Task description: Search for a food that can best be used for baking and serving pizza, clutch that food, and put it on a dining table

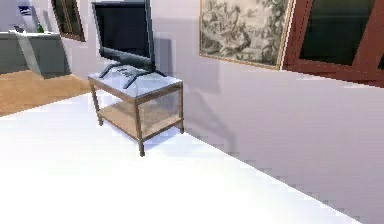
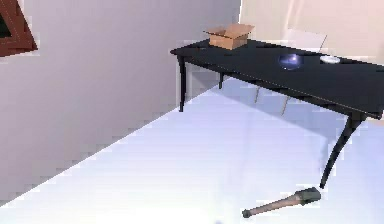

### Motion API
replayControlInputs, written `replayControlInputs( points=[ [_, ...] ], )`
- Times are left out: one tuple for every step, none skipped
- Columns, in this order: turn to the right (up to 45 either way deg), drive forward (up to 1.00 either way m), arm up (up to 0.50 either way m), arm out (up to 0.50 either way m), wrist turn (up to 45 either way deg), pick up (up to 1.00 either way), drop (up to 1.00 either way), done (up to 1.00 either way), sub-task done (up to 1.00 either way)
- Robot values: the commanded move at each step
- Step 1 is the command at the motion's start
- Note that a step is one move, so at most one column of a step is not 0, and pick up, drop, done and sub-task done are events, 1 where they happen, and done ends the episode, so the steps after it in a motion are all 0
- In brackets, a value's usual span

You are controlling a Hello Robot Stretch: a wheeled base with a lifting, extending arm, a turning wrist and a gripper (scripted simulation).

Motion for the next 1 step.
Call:
replayControlInputs(
  points=[
    [-3.0, 0.00, 0.00, 0.00, 0.0, 0.00, 0.00, 0.00, 0.00]
  ],
)
